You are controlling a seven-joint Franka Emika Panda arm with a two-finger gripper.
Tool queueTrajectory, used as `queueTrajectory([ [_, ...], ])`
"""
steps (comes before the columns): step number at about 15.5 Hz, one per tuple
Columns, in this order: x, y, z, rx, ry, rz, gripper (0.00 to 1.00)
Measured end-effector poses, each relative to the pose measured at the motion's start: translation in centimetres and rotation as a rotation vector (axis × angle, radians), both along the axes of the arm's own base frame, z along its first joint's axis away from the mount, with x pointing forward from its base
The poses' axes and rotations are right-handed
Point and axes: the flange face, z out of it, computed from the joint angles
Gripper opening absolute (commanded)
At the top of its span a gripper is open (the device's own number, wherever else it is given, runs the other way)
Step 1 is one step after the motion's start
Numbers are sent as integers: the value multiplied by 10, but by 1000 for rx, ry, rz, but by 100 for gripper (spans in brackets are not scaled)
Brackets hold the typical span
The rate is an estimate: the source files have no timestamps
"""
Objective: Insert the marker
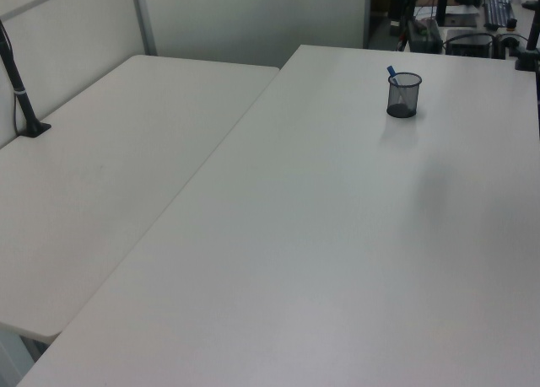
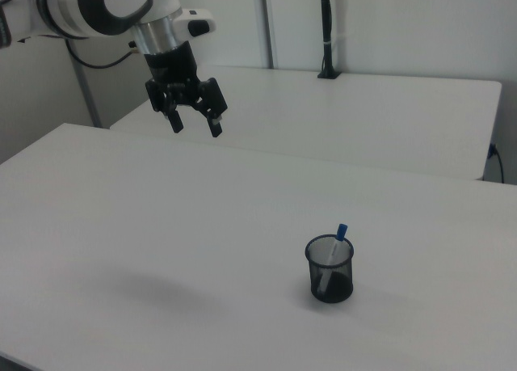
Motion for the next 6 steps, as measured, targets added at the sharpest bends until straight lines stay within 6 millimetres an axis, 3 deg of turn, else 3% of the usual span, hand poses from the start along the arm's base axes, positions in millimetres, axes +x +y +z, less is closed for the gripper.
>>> queueTrajectory([
  [6, -11, -18, 9, -1, 27, 40, 100],
])
